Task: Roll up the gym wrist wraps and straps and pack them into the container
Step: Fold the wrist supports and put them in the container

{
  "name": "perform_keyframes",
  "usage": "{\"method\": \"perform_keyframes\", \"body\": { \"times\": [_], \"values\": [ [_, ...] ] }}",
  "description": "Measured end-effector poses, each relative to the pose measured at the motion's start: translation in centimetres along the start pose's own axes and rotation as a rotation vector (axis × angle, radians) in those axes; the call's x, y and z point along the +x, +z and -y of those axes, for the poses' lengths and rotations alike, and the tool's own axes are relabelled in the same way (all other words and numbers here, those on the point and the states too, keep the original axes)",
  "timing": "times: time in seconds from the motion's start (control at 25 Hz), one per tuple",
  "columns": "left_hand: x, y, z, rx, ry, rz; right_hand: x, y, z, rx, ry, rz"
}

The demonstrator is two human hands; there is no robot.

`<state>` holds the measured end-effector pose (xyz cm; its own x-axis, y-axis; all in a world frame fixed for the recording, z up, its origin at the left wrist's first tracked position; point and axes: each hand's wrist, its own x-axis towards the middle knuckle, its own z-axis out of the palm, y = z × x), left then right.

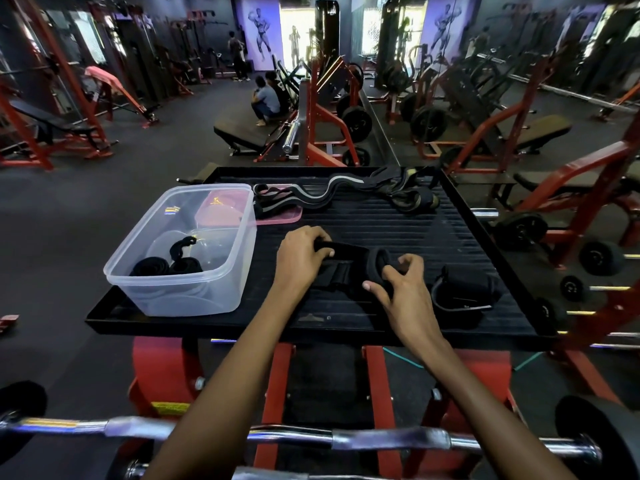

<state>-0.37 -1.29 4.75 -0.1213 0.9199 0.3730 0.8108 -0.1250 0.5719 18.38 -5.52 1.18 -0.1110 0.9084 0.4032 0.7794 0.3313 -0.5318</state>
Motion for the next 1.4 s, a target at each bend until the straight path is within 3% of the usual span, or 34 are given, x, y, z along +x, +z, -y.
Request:
{"method": "perform_keyframes", "body": {
  "times": [0.2,0.4,0.56,0.72,0.92,1.08,1.2,1.32,1.4],
  "values": [
    [-1.4,-0.4,-1.9,-0.245,0.051,-0.106,-0.2,0.0,1.3,0.044,0.022,0.085],
    [-0.9,-0.6,-3.3,-0.23,0.172,-0.164,0.4,-0.2,1.8,-0.029,0.046,0.143],
    [-2.7,0.4,-2.3,-0.24,0.205,-0.035,1.1,-0.1,1.2,-0.012,0.083,0.126],
    [-4.8,2.1,-1.6,-0.281,0.197,-0.025,1.6,0.3,0.9,0.034,0.149,0.097],
    [-5.3,2.8,-1.1,-0.317,0.244,0.141,2.4,0.5,0.0,0.354,0.247,0.007],
    [-5.1,3.1,-0.7,-0.553,0.075,0.211,2.5,0.8,-0.2,0.607,0.315,-0.085],
    [-4.5,2.7,-0.6,-0.708,-0.099,0.169,2.5,0.7,0.4,0.789,0.293,0.017],
    [-4.1,2.7,-0.5,-0.727,-0.145,0.159,2.8,0.4,0.2,0.646,0.112,0.23],
    [-3.8,3.2,-0.1,-0.679,-0.151,0.136,3.1,0.4,0.0,0.509,0.03,0.274]
  ]
}}
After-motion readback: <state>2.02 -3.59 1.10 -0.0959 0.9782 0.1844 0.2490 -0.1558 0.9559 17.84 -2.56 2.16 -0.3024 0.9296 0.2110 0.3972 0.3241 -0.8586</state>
